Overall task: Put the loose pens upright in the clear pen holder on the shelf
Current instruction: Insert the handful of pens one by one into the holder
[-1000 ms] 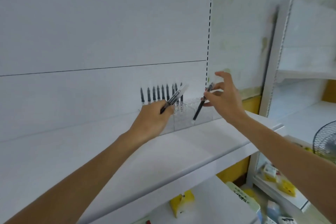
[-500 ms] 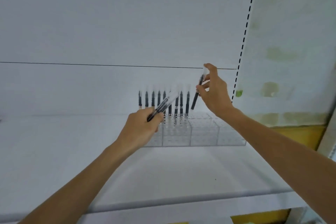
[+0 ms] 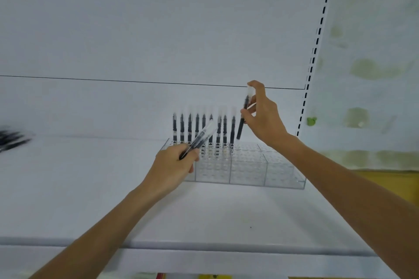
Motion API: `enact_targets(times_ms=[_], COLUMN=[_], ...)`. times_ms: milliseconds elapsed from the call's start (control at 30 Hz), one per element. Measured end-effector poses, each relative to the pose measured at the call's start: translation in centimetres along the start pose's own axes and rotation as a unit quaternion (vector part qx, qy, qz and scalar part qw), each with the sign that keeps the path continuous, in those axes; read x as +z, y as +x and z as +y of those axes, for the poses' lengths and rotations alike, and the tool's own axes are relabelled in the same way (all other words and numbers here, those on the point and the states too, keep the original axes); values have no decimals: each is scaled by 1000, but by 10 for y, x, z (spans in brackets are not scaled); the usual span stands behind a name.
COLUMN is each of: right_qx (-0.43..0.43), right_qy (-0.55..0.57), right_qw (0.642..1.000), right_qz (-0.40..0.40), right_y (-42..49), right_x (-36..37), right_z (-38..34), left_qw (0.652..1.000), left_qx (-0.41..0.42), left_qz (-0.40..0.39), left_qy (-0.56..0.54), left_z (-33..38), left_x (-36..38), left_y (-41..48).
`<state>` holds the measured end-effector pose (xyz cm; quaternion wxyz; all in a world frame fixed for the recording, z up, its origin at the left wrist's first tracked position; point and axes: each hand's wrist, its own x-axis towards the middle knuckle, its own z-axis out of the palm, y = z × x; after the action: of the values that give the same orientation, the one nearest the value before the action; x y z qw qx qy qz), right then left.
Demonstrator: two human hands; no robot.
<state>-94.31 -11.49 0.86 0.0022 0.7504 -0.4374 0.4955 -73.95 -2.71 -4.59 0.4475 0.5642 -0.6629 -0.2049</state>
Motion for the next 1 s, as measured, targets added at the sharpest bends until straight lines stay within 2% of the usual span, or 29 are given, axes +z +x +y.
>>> enact_targets(times_ms=[67, 200, 267, 333, 467, 533, 633, 733, 933, 1000], right_qx=[7, 18, 3, 7, -41, -32, 47, 70, 117, 150], right_qy=[-2, -68, -89, -87, -125, -42, 138, 201, 294, 343], right_qw=[1000, 990, 986, 990, 991, 998, 987, 968, 945, 927], right_qz=[-5, -125, -140, -111, 19, 33, -64, -134, -88, -17], right_y=[-3, -18, -23, -20, -14, -15, -21, -29, -28, -20], right_x=[-3, 6, 14, 14, 8, 3, -8, -9, -22, -30], right_z=[2, 8, 13, 15, 9, -7, -34, -45, -48, -45], left_qw=[1000, 1000, 1000, 1000, 1000, 999, 997, 991, 988, 990], left_qx=[-1, -6, -10, -8, -3, 1, 5, 1, 0, 1], left_qz=[-6, -14, -11, -10, -5, 2, 6, 0, -27, -31], left_qy=[2, -2, -9, -13, -27, -46, -83, -130, -151, -138], left_z=[0, 5, 8, 10, 13, 18, 28, 39, 46, 40], left_x=[4, 4, 3, 3, 4, 8, 20, 32, 41, 39], left_y=[-3, -3, -1, 0, 1, 2, 6, 9, 5, 1])
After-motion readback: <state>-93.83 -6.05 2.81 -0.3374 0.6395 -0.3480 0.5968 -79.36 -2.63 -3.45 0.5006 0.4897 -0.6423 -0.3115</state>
